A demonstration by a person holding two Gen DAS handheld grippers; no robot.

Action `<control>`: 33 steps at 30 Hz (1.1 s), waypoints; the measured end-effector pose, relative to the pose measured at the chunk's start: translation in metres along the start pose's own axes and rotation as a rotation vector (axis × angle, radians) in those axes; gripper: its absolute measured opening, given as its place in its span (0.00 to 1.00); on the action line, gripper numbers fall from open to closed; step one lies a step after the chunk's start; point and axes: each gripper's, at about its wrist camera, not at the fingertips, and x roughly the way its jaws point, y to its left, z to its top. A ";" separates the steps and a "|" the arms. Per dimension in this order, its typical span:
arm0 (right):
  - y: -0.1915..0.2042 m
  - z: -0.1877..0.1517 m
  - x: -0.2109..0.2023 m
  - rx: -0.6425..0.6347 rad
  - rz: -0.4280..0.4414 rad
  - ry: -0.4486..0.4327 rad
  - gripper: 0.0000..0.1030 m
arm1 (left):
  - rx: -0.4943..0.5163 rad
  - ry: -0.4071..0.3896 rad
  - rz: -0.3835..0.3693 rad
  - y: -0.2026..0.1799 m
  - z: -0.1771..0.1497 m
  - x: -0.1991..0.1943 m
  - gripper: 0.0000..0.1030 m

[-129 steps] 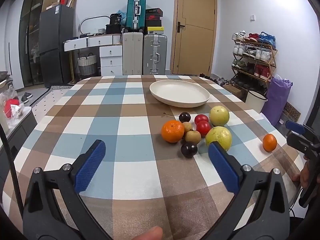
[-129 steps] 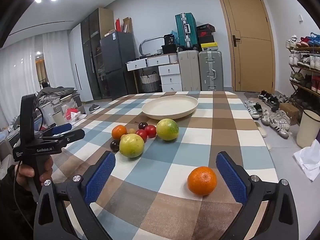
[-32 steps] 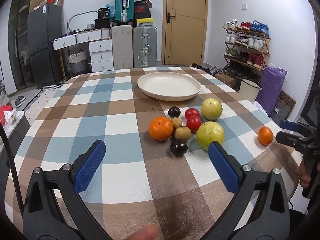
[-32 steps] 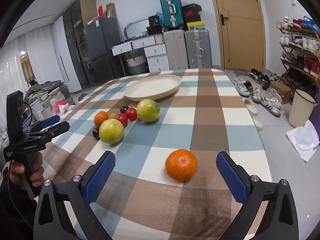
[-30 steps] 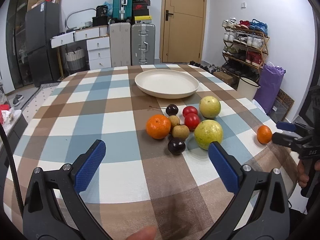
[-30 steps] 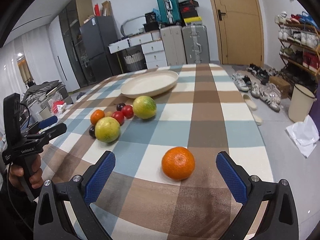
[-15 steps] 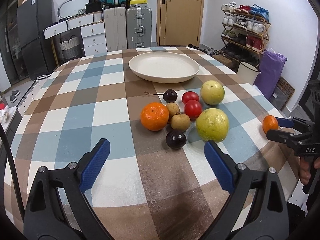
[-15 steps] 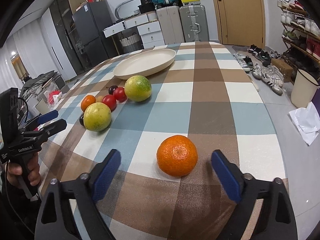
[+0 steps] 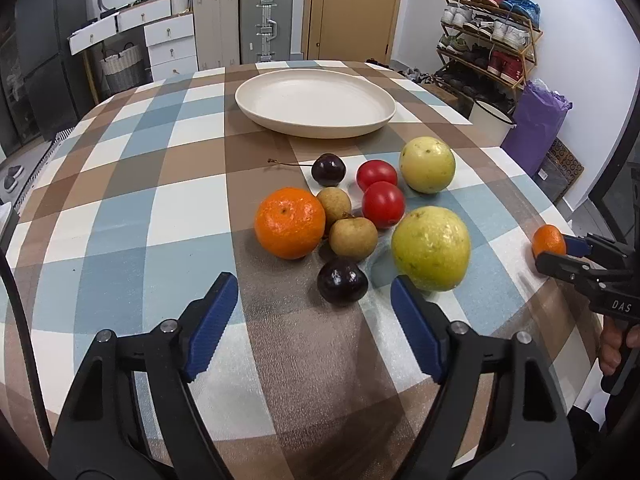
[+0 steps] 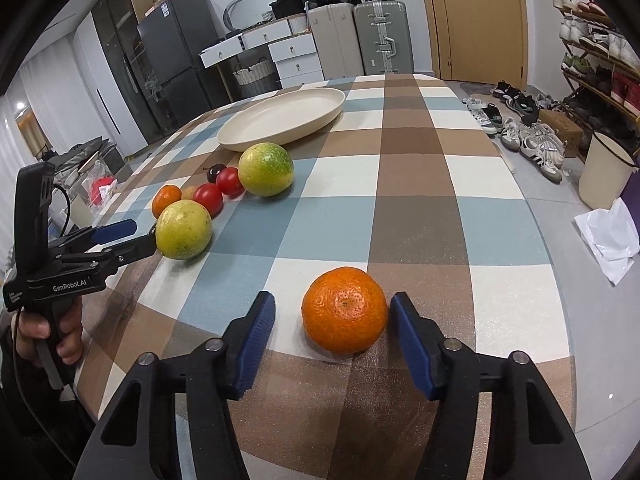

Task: Organize fruits
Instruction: 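Grasp the dark plum with the left tool while the right tool grasps the lone orange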

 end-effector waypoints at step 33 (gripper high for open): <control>0.009 0.003 -0.010 -0.035 0.030 -0.041 0.39 | 0.021 -0.085 -0.095 -0.008 0.004 -0.032 0.23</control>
